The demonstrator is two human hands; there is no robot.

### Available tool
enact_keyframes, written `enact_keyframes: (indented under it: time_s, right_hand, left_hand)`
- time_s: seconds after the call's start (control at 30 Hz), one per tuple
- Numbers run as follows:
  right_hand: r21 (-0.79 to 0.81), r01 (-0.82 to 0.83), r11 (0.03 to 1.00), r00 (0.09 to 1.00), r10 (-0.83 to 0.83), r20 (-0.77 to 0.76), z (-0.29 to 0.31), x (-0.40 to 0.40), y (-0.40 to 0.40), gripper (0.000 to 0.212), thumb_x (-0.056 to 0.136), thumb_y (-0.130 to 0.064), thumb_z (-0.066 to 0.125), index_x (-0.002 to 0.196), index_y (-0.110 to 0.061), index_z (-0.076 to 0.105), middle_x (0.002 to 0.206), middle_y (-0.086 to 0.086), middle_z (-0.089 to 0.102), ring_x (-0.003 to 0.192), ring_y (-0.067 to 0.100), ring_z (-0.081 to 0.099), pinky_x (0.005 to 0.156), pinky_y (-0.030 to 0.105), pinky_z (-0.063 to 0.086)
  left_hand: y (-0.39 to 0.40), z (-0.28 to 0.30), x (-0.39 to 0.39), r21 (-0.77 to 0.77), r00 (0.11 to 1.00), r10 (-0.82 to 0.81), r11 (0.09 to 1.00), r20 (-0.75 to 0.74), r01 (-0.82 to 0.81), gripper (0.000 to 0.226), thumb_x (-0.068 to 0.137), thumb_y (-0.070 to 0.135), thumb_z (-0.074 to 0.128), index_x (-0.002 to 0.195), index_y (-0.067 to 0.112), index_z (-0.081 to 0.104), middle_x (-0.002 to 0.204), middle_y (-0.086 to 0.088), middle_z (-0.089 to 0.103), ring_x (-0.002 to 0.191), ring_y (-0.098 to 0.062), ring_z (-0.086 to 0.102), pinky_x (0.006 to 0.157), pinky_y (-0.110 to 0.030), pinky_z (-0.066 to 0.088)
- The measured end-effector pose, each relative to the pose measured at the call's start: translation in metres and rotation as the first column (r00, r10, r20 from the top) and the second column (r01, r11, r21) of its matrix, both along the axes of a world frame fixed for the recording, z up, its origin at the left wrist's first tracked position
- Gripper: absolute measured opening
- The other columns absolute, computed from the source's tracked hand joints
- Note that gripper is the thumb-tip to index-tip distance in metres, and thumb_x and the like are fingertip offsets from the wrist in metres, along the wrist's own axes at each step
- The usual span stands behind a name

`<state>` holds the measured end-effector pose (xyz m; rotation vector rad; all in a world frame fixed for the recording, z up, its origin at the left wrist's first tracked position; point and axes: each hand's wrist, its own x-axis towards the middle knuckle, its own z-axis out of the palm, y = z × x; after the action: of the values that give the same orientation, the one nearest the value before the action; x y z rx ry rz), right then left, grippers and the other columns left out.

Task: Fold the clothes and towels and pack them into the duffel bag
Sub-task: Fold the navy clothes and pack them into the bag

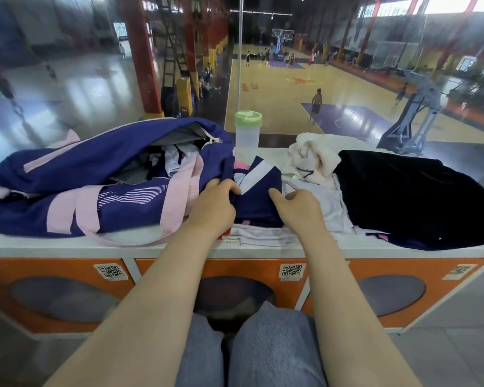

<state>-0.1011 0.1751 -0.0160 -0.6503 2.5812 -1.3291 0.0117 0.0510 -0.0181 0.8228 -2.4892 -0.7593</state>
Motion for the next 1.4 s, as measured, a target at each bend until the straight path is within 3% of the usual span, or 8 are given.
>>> enact_keyframes:
  time_s: [0.27, 0.57, 0.63, 0.73, 0.87, 1.13, 1.23, 1.4]
  right_hand:
    - [-0.310, -0.026, 0.950, 0.948, 0.122, 0.294, 0.013, -0.001, -0.020, 0.035, 0.083, -0.037, 0.067, 0.065, -0.019, 0.042, 0.068, 0.002, 0.040, 0.065, 0.017, 0.037, 0.061, 0.030, 0.032]
    - [-0.214, -0.068, 0.974, 0.822, 0.177, 0.541, 0.032, -0.044, -0.056, 0.046, 0.079, -0.040, 0.074, 0.112, -0.010, 0.063, 0.108, 0.008, 0.071, 0.091, 0.021, 0.068, 0.083, 0.036, 0.058]
    - [-0.200, -0.083, 0.976, 0.842, 0.176, 0.510, 0.037, -0.046, -0.061, 0.045, 0.080, -0.037, 0.073, 0.114, -0.009, 0.062, 0.107, 0.007, 0.070, 0.092, 0.023, 0.068, 0.084, 0.039, 0.058]
    - [-0.163, -0.147, 0.976, 0.907, 0.199, 0.372, 0.051, -0.045, -0.069, 0.020, 0.084, -0.019, 0.070, 0.099, -0.009, 0.061, 0.092, 0.005, 0.065, 0.076, 0.017, 0.063, 0.061, 0.027, 0.052]
    - [0.177, -0.306, 0.935, 0.951, 0.290, 0.111, 0.074, -0.046, -0.078, 0.022, 0.075, 0.002, 0.066, 0.068, -0.010, 0.049, 0.068, 0.008, 0.048, 0.060, 0.021, 0.049, 0.051, 0.026, 0.040]
    - [0.792, -0.230, 0.565, 0.848, 0.516, -0.123, 0.105, -0.033, -0.098, 0.019, 0.071, -0.007, 0.071, 0.069, -0.008, 0.052, 0.075, 0.007, 0.052, 0.066, 0.023, 0.054, 0.060, 0.029, 0.045]
    - [0.833, -0.122, 0.540, 0.789, 0.562, -0.248, 0.100, -0.026, -0.102, 0.013, 0.076, -0.011, 0.066, 0.073, -0.009, 0.053, 0.080, 0.007, 0.055, 0.072, 0.026, 0.057, 0.061, 0.029, 0.044]
    - [0.710, -0.172, 0.683, 0.752, 0.557, -0.352, 0.090, -0.027, -0.083, 0.021, 0.082, -0.020, 0.056, 0.102, -0.017, 0.057, 0.101, 0.006, 0.056, 0.094, 0.030, 0.058, 0.071, 0.032, 0.043]
  left_hand:
    - [-0.001, -0.003, 0.001, 0.015, 1.000, -0.024, 1.000, -0.012, 0.024, 0.045, 0.089, -0.005, 0.044, 0.119, 0.025, 0.061, 0.129, -0.001, 0.050, 0.110, -0.022, 0.054, 0.089, -0.034, 0.049]
    - [0.002, -0.004, 0.003, 0.019, 0.999, -0.028, 0.999, -0.023, 0.029, 0.047, 0.086, -0.008, 0.042, 0.117, 0.022, 0.060, 0.129, -0.001, 0.052, 0.110, -0.025, 0.055, 0.091, -0.036, 0.047]
    - [0.001, -0.004, 0.003, 0.006, 0.999, -0.038, 0.999, -0.019, 0.038, 0.046, 0.085, -0.009, 0.042, 0.116, 0.021, 0.060, 0.129, -0.001, 0.052, 0.110, -0.025, 0.055, 0.091, -0.036, 0.046]
    - [0.001, -0.004, 0.003, 0.006, 0.998, -0.045, 0.999, -0.035, 0.046, 0.048, 0.083, -0.011, 0.042, 0.114, 0.020, 0.061, 0.129, 0.000, 0.053, 0.111, -0.025, 0.056, 0.092, -0.038, 0.046]
    - [0.002, -0.005, 0.003, -0.006, 0.999, -0.046, 0.999, -0.024, 0.046, 0.051, 0.080, -0.011, 0.039, 0.115, 0.020, 0.062, 0.130, -0.001, 0.053, 0.109, -0.027, 0.057, 0.089, -0.037, 0.047]
    - [0.003, -0.006, 0.003, -0.017, 0.998, -0.052, 0.999, -0.022, 0.051, 0.051, 0.080, -0.010, 0.043, 0.117, 0.020, 0.060, 0.135, 0.000, 0.050, 0.117, -0.025, 0.053, 0.094, -0.042, 0.045]
    - [0.003, -0.007, 0.004, -0.003, 0.997, -0.049, 0.999, -0.053, 0.049, 0.053, 0.082, -0.009, 0.042, 0.123, 0.021, 0.058, 0.136, 0.000, 0.051, 0.118, -0.023, 0.054, 0.096, -0.041, 0.046]
    - [0.002, -0.002, 0.008, 0.031, 0.995, -0.044, 0.998, -0.093, 0.047, 0.056, 0.089, -0.004, 0.042, 0.135, 0.027, 0.049, 0.142, 0.001, 0.049, 0.125, -0.022, 0.051, 0.100, -0.034, 0.044]
